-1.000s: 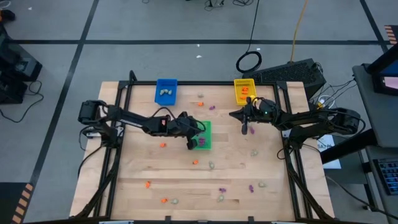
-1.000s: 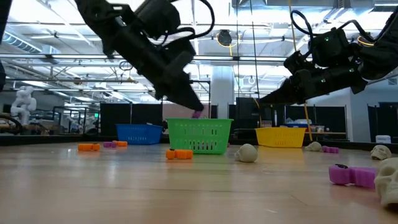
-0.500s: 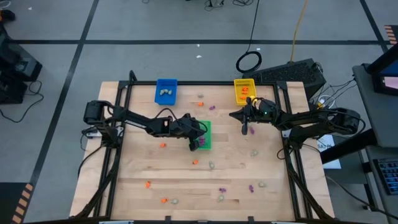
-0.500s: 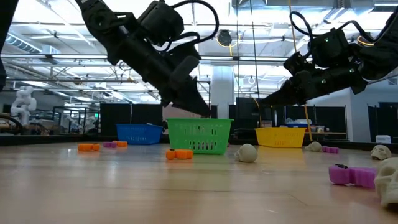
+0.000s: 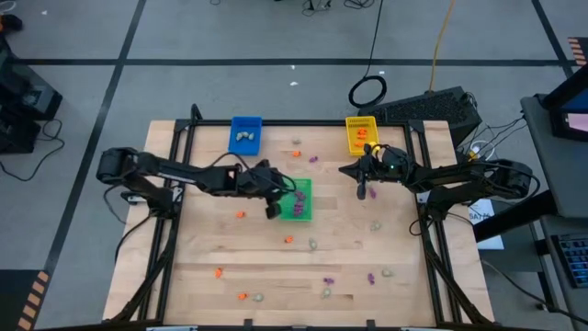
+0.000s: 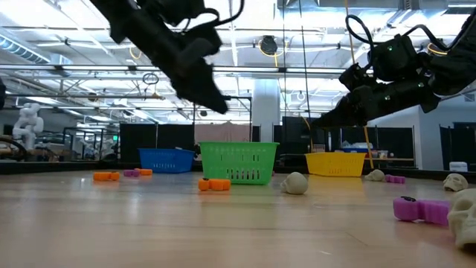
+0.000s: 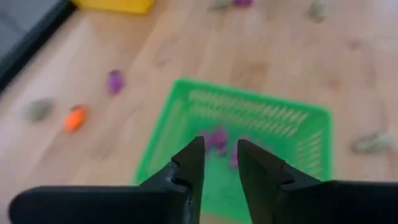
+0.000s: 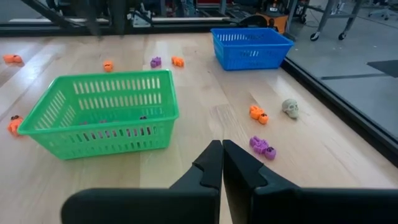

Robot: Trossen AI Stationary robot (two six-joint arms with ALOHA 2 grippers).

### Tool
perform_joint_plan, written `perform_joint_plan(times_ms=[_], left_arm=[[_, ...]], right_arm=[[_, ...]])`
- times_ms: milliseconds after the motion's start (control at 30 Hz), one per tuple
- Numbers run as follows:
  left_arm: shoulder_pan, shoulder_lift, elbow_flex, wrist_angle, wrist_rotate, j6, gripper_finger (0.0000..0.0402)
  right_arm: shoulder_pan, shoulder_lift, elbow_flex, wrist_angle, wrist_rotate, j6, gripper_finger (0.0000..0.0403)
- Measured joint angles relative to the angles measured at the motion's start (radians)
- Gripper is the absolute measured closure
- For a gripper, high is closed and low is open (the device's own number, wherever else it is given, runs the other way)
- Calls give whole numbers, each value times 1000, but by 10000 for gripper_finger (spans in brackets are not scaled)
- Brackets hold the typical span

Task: Sort Halloween decoration
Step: Put the orange skeleton toy into the yellow bin

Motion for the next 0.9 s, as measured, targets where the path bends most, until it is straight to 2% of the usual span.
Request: perform_joint_plan(times_ms=[167,367,533,700,900], left_arm=[[34,-97,0,-254,-83,27,345],[106,-122,0,-511,-83,27,387],[166,-109,-8,-615,-83,24,399],[219,-110,-55,-634,-72,-6,365],[278,-110,-151,-530,-37,33,297]], right_arm=[[0,0,0,0,0,0,403],[0,0,0,0,0,0,403],[0,0,0,0,0,0,403],[0,0,0,0,0,0,403],[0,0,0,1,0,1,403]])
